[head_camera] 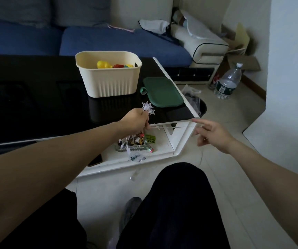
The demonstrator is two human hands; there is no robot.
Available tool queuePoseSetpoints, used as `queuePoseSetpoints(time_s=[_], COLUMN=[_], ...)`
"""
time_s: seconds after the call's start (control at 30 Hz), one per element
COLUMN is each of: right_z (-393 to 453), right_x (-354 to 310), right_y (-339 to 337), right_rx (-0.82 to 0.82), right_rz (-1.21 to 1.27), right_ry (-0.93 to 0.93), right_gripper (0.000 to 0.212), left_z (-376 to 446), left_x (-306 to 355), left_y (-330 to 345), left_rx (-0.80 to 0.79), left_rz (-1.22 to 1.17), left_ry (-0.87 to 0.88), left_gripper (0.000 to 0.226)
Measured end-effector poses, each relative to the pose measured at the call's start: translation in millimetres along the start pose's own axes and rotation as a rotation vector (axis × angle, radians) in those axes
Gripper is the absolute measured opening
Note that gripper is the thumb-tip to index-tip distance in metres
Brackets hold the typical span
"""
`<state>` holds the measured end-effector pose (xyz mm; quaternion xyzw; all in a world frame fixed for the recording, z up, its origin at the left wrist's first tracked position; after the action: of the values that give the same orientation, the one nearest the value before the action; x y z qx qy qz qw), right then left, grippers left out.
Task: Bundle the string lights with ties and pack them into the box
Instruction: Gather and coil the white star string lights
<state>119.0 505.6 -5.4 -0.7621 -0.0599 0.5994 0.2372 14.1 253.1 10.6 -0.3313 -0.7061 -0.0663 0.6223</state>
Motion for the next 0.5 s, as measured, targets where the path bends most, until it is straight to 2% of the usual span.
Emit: queuePoseSetpoints(time_s=[0.13, 0.2, 0.27, 0.4, 0.5], right_z=[-2, -2, -1, 7, 18], right_x=[-25, -37, -50, -84, -109], right_y=[-7, -12, -18, -30, -27], right_rx=[-0.091, -0.086, -0.052, 0.106, 0.146], right_rz=[0.111, 0.214, 0.293, 0.382, 0.499], right_ry=[-0.001, 0.017, 0.018, -0.042, -0.098], right_gripper=[0.065, 0.069, 0.061, 0.023, 0.015], left_z=[3, 5, 6, 7, 11], left_x=[12, 17, 22, 30, 27], left_y=[-19, -30, -36, -32, -29], left_rx=[0.070, 0.123, 0.133, 0.046, 0.000], left_rz=[0.094, 0.069, 0.054, 0.048, 0.037], left_ry=[0.099, 0.113, 0.114, 0.098, 0.048], left_gripper=[0.032, 0.032, 0.033, 0.036, 0.040])
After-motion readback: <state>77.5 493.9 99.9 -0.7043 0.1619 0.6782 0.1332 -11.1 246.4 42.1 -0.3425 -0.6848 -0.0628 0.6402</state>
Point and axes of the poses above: each hand's wrist, its own z-axis towards the middle knuckle, its own y-axis out of the palm, x = y × z, the point moved 9 cm from there along z, towards the middle knuckle, and after that the axes turned 4 degrees about -z, right-handed, at the moved point
